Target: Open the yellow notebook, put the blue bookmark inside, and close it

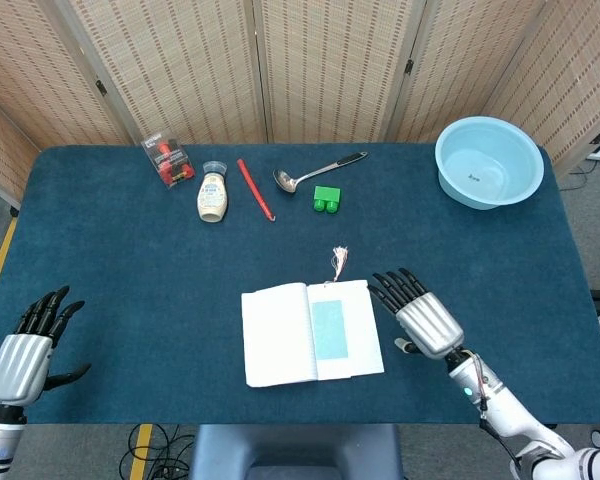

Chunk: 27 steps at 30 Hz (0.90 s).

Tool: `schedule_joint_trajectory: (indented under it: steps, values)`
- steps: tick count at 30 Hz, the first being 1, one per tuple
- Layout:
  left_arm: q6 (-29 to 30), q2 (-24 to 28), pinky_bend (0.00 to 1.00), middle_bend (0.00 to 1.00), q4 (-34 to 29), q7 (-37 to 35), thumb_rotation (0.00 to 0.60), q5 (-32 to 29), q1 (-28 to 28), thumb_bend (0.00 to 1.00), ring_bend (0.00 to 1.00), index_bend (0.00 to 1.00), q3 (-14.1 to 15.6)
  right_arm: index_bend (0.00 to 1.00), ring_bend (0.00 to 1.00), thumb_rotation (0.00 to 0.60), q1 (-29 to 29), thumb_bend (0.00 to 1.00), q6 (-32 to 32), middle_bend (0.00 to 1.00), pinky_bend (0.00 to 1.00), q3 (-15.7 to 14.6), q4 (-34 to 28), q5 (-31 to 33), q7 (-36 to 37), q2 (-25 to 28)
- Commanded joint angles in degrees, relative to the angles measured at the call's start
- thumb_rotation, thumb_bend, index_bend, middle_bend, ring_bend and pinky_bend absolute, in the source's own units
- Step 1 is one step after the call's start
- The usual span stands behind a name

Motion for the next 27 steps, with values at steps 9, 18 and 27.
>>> schedule_joint_trajectory:
  steps: [9,18,27]
  values:
    - [-1.57,-3.54,0.14,0.04,7.14,-2.34,0.6,9.81,-7.74,0.2,0.06,0.19,0.64,0.0,0.0,0.6,-9.22,0.09,8.35,0.0,0.0,-0.13,-4.37,4.59,-2.24,5.23]
    - [-7.02,-6.52,0.14,0.04,10.93,-2.34,0.6,16.42,-15.2,0.19,0.06,0.18,2.9,0.0,0.0,0.6,-13.38,0.09,11.51,0.0,0.0,0.67,-5.61,6.19,-1.17,7.15]
    - [-9.77,-13.58,0.14,0.04,15.55,-2.58,0.6,20.5,-21.62,0.19,0.06,0.17,3.95,0.0,0.0,0.6,-14.32,0.09,11.25,0.0,0.0,1.38,-5.27,4.96,-0.49,6.86]
